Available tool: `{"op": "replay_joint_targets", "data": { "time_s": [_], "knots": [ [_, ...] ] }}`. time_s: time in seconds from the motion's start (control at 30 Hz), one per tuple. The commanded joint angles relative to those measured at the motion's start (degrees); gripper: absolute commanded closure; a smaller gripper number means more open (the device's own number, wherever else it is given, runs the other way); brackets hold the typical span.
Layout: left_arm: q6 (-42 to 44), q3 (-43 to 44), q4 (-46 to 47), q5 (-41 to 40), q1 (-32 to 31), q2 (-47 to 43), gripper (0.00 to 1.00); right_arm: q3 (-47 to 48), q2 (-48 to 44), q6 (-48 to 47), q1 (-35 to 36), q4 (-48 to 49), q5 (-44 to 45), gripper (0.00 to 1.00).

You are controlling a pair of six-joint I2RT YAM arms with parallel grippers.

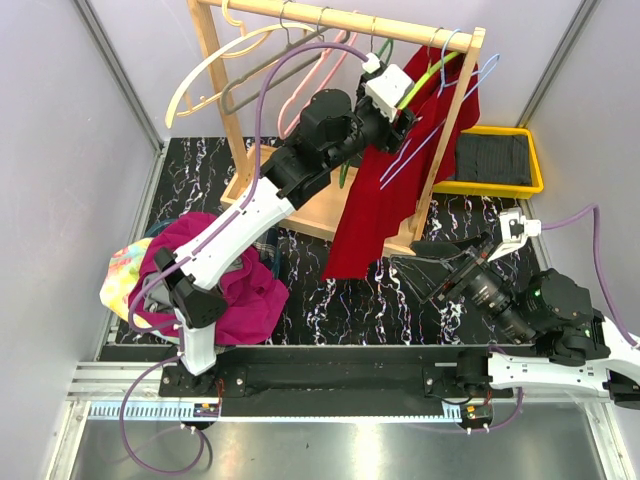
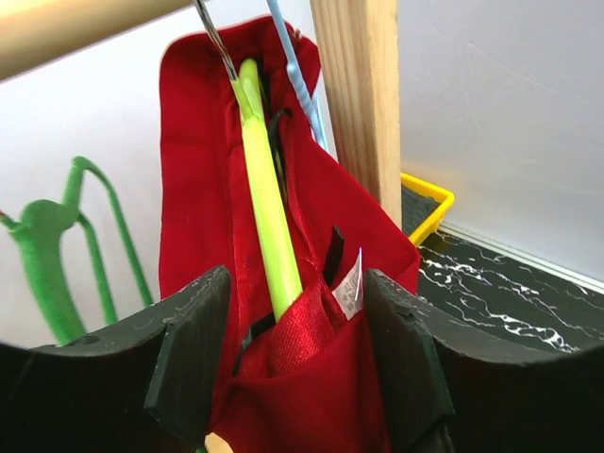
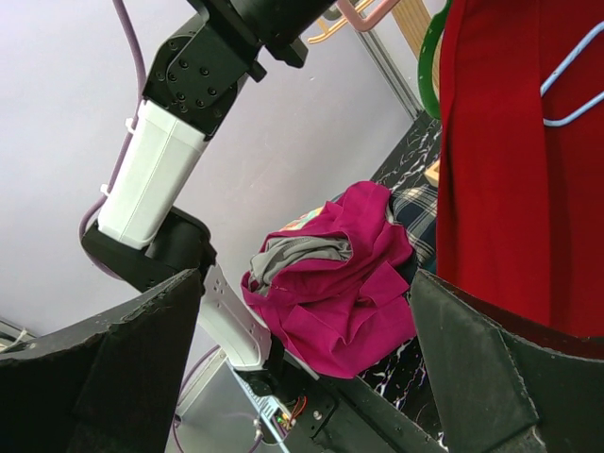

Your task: Remove the skirt from the hanger

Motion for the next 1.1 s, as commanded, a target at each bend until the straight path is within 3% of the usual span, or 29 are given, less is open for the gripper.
{"op": "replay_joint_targets", "data": {
  "time_s": [0.0,0.07,0.13,0.17,0.2,0.23,0.67,0.9,0.97,1.07],
  "knots": [
    [0.71,3.24,3.32,-2.62,-0.05,-2.23,0.37,0.78,0.07,0.87,0.48,1.35,0.13,0.0],
    [0.97,3.34,2.79,-2.19,-0.05,-1.97,0.39,0.7,-0.2,0.87,0.48,1.27,0.39,0.0],
    [0.97,3.16,2.18,-1.48,-0.05,-2.14,0.47,0.61,-0.46,1.04,0.48,1.18,0.48,0.0],
    [1.23,2.99,1.92,-1.13,-0.05,-2.14,0.82,0.61,-0.55,1.05,0.39,1.26,0.48,0.0],
    [1.49,2.46,1.57,-1.04,-0.05,-2.4,0.94,0.61,-0.55,1.31,0.48,1.09,0.48,0.0],
    [2.02,2.02,1.65,-1.04,-0.05,-2.67,1.0,0.69,-0.72,1.31,0.48,0.92,0.57,0.0],
    [4.31,4.12,-1.16,0.98,-0.05,-2.58,1.0,0.26,-0.9,1.4,0.39,0.83,1.1,0.0],
    [7.29,13.69,-2.66,-0.6,-0.4,2.68,1.0,0.08,-1.08,1.49,0.48,0.83,1.19,0.0],
    [8.7,13.01,-0.04,-4.53,-0.4,2.34,1.0,0.08,-1.07,1.49,0.48,0.83,1.19,0.0],
    [10.63,4.77,12.51,-6.66,-0.4,-1.95,1.0,-0.18,-1.16,1.66,0.48,0.74,1.1,0.0]
  ]
}}
